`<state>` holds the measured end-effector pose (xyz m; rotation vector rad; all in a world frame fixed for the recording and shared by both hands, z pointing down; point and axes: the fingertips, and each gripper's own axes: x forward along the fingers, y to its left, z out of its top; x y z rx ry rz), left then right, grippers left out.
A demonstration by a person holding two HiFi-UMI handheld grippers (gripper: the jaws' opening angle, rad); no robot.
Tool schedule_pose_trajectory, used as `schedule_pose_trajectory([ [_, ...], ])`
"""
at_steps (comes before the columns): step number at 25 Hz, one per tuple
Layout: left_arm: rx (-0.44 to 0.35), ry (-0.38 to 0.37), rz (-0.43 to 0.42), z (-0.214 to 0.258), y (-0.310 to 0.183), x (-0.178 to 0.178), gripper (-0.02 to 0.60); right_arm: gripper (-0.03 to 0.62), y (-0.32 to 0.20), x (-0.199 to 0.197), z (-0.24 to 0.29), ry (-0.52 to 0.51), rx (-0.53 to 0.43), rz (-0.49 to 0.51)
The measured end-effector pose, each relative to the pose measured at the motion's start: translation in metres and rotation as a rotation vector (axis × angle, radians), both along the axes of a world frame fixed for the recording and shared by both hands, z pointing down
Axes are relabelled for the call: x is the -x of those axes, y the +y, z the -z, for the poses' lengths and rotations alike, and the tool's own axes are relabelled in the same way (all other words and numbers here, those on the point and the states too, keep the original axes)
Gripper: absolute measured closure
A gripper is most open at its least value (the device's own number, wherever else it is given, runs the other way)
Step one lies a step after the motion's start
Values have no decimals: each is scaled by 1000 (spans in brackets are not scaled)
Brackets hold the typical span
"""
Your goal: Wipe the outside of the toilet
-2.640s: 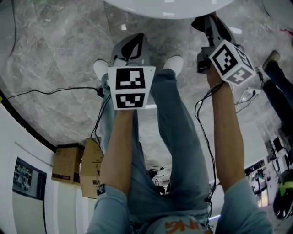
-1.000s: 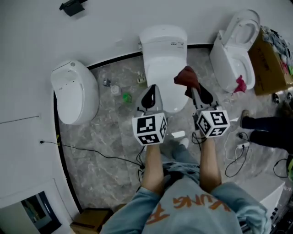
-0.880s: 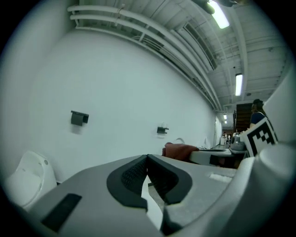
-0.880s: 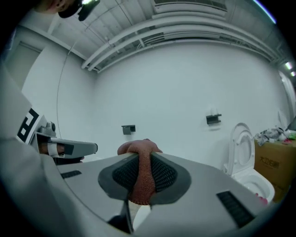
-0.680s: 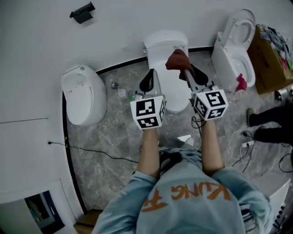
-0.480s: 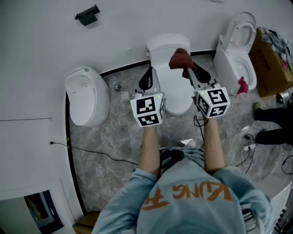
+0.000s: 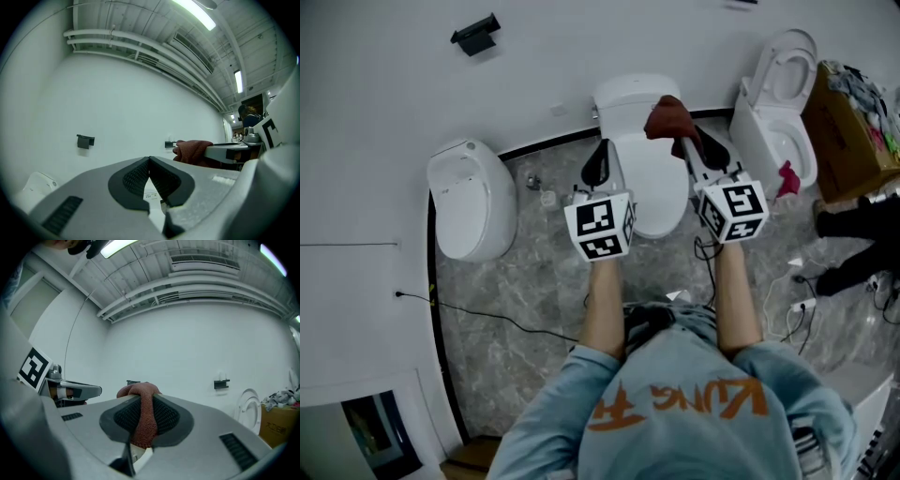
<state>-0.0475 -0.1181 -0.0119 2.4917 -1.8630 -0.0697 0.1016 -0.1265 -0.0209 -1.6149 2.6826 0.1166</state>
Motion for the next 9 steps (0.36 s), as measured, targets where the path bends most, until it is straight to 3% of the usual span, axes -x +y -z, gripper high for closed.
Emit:
schedule_pose_trajectory([
  [9, 4, 22, -52, -7, 6, -44, 583, 533, 10, -25, -4, 32, -12, 23],
])
